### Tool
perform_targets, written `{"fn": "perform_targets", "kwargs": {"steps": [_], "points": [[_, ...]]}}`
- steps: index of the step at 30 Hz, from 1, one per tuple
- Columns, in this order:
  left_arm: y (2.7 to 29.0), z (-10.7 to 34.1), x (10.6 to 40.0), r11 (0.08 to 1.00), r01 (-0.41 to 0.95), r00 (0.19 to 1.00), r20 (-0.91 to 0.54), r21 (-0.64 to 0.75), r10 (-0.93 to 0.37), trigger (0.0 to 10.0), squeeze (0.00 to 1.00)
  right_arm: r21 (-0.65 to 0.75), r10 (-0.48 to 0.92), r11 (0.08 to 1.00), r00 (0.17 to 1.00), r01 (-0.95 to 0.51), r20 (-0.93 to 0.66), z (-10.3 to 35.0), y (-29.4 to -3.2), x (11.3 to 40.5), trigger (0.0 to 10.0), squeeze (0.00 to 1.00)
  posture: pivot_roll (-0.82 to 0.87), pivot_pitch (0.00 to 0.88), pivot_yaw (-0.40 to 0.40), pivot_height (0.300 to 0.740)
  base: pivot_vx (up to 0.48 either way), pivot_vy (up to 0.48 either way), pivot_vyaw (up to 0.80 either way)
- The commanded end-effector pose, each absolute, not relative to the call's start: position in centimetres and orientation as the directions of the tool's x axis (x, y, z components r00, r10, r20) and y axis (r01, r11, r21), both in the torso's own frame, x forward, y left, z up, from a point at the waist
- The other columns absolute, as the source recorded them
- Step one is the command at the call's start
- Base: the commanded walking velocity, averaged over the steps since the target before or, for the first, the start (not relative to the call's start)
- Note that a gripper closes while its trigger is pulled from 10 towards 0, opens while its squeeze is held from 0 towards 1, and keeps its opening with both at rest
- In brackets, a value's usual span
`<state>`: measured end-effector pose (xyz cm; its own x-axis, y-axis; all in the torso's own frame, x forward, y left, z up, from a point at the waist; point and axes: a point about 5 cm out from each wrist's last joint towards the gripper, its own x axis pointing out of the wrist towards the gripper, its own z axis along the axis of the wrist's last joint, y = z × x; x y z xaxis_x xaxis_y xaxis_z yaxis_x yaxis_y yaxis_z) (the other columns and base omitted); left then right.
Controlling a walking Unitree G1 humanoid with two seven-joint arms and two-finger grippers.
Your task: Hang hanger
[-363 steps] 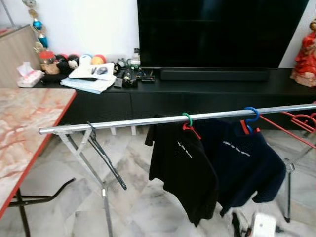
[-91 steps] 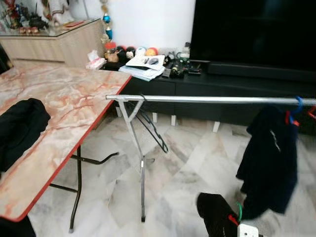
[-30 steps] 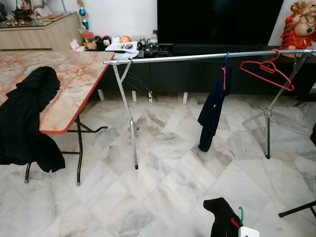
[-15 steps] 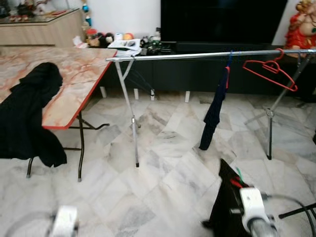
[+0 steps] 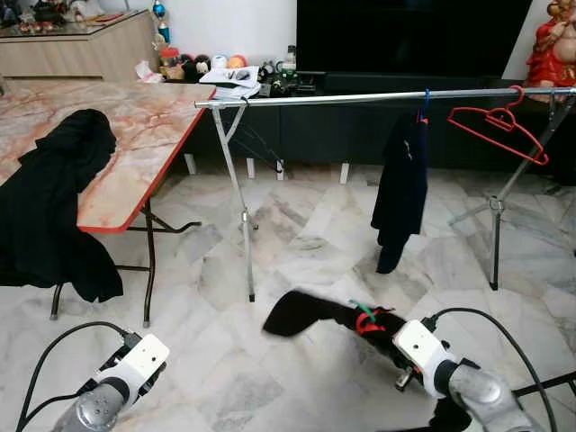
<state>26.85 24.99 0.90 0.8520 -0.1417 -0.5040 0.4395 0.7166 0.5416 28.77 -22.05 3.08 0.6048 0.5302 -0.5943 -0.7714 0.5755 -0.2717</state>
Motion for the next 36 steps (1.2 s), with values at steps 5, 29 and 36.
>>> {"fn": "perform_targets", "kwargs": {"steps": [5, 29, 36], "points": [[21.7, 1.7, 27.6, 0.542, 0.698, 0.702, -0.593, 0.467, -0.393, 10.0, 0.00, -0.220, 0.676, 0.366, 0.421, -0.904, -0.604, 5.4, -21.1, 28.7, 10.0, 0.00, -0.03, 0.000, 0.027, 0.740, 0.000, 0.000, 0.00], [16.8, 3.3, 27.8, 0.375, 0.891, 0.441, -0.690, 0.256, -0.574, 10.0, 0.00, -0.259, 0.796, 0.180, 0.295, -0.949, -0.529, 11.4, -18.3, 27.1, 10.0, 0.00, -0.05, 0.000, 0.036, 0.740, 0.000, 0.000, 0.00], [16.1, 3.3, 28.2, 0.401, 0.879, 0.460, -0.676, 0.257, -0.575, 0.0, 0.00, -0.266, 0.789, 0.187, 0.306, -0.946, -0.533, 11.8, -18.4, 27.1, 10.0, 0.00, -0.06, 0.000, 0.036, 0.740, 0.000, 0.000, 0.00]]}}
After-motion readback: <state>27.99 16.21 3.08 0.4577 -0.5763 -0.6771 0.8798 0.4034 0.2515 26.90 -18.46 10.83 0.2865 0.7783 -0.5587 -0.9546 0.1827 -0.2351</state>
